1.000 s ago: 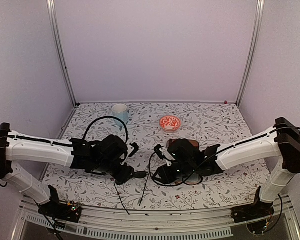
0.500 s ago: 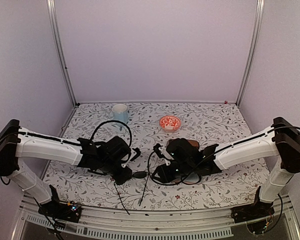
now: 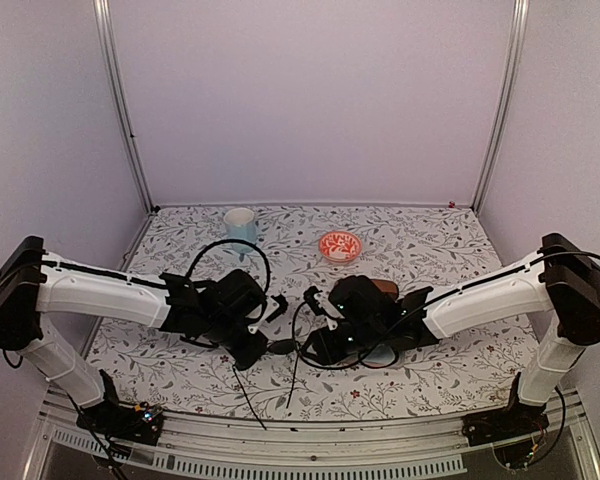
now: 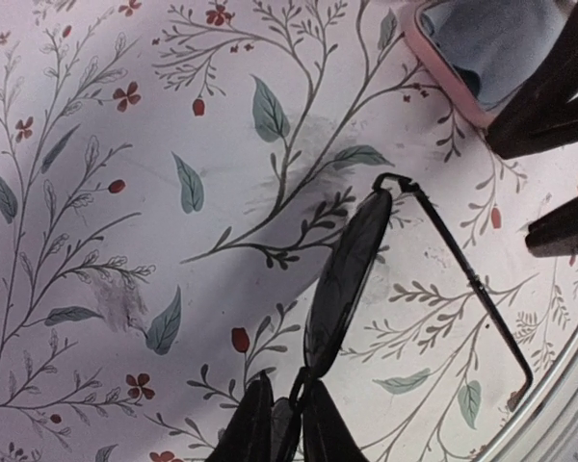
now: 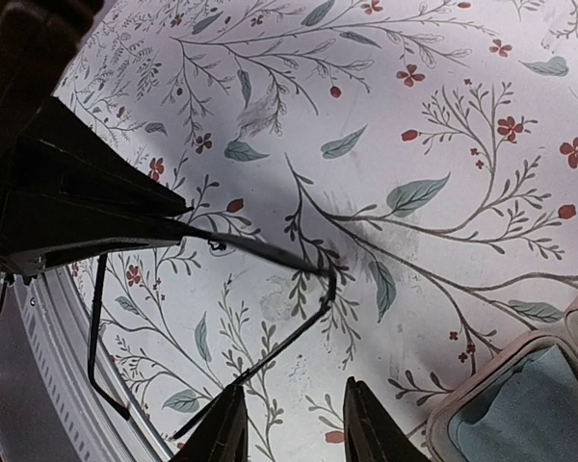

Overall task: Organize the sunglasses
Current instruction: Pick up the sunglasses from the center of the board, then close the right temple of the sunglasses on the sunglasses.

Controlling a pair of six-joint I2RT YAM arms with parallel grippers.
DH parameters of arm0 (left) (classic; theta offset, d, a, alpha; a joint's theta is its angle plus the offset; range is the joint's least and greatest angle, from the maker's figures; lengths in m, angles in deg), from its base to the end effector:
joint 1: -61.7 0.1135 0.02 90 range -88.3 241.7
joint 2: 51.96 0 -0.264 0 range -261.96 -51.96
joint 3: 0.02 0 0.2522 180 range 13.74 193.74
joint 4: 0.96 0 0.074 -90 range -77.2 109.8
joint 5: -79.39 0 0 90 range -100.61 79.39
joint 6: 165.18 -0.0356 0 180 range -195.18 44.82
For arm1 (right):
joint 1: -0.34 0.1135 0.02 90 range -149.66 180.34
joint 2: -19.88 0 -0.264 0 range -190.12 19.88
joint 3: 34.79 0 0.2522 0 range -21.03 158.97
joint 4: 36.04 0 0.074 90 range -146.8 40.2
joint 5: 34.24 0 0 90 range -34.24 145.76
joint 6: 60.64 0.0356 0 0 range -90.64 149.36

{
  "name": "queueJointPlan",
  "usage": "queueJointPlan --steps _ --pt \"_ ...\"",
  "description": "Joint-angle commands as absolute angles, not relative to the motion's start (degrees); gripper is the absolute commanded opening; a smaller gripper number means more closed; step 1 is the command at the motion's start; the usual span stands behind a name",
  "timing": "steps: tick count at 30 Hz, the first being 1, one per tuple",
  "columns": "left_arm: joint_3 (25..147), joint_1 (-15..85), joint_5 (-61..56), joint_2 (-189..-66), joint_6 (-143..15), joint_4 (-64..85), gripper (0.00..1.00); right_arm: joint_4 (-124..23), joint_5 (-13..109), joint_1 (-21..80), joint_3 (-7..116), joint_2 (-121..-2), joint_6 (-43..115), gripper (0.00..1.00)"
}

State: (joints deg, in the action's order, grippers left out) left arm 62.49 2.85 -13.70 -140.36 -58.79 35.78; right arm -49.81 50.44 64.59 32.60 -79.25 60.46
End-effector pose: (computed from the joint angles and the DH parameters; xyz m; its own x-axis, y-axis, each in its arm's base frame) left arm 0.1516 -0.2471 0.1700 -0.6782 0.5774 -0.4546 0.6779 0.7303 -0.0838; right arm 0.1504 0.3194 0.1634 -0.7432 -0.3570 -0.5659 -0.6320 0.6522 0.4186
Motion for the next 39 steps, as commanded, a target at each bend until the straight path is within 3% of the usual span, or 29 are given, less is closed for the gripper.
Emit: queueJointPlan --steps 1,9,13,22,39 --pt "63.8 3.4 -12.6 -141.1 -59.5 35.6 0.09 -50.0 50.3 64.9 33.9 -80.4 60.7 0.36" --pt "63.9 3.4 -11.8 -140.0 -59.4 35.9 0.00 -49.7 50.0 64.9 34.3 -81.1 61.2 0.36" --pt "64.0 3.5 -11.4 -139.2 -59.2 35.6 0.00 -49.7 50.7 64.9 34.3 -80.9 61.8 0.35" --pt "63.9 3.9 -9.2 -136.4 -58.7 33.9 0.00 -50.9 52.3 64.9 34.1 -81.4 63.0 0.21" --pt "64.2 4.7 -5.5 -138.6 -56.6 28.7 0.00 -46.0 47.5 65.0 36.8 -83.8 64.4 0.13"
